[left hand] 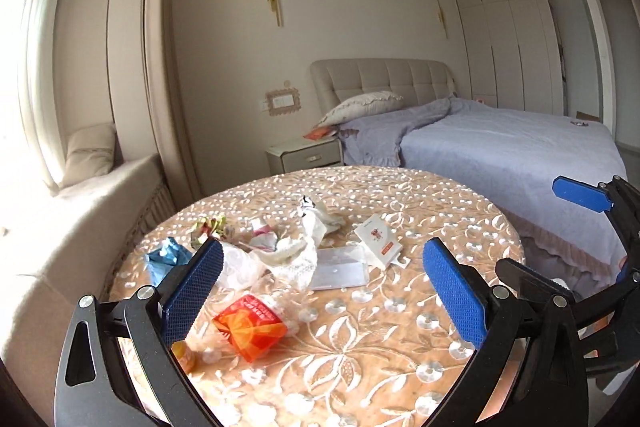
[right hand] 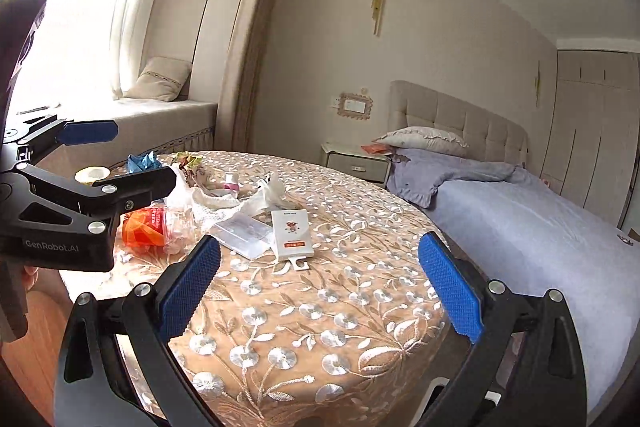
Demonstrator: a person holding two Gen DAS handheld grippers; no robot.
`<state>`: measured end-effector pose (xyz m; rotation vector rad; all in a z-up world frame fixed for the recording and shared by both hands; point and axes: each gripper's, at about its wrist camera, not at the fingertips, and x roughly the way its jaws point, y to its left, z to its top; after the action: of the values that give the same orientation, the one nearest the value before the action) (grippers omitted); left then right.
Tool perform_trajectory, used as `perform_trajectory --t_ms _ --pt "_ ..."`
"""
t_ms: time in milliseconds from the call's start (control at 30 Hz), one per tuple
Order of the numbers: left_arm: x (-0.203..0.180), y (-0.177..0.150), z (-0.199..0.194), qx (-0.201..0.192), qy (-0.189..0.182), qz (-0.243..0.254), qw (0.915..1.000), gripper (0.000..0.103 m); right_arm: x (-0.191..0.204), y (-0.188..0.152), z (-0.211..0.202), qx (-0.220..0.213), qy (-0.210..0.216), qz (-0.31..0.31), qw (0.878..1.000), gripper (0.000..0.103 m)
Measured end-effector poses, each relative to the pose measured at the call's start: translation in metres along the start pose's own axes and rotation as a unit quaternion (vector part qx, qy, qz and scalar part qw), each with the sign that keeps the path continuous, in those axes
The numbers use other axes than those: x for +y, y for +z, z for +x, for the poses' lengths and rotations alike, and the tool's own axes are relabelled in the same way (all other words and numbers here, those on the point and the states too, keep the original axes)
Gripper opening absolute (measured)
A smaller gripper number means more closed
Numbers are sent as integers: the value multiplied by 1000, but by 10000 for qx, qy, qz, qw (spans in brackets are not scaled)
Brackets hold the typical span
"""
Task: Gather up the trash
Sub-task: 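Return both tools to the table toward the cup and bottle, then grasp the yellow-lidded orange cup with the left tool while the right tool grasps the orange-labelled bottle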
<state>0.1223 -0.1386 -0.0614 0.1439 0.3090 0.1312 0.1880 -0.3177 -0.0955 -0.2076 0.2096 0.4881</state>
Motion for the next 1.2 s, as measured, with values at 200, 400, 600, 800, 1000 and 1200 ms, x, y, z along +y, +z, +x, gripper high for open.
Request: perform_trajectory --t_ms 200,400,600,800,1000,1200 --pt "61 -16 -13 59 717 -217 9972 98 42 15 23 82 571 -77 9983 99" --pt "107 -36 -18 241 1019 -500 9933 98 88 16 49 342 1028 -221 9939 99" --pt "134 -56 -13 415 1063 -598 9917 98 123 14 76 744 1306 -341 9881 99" --pt "150 -73 6 683 1032 -565 9907 98 159 11 95 1031 1316 -809 9826 99" --pt "157 -84 33 940 808 -570 9907 98 184 7 123 1418 1025 -1189 9774 99" --pt "159 -81 62 1050 629 -540 9910 98 171 10 147 1998 820 -625 9744 99"
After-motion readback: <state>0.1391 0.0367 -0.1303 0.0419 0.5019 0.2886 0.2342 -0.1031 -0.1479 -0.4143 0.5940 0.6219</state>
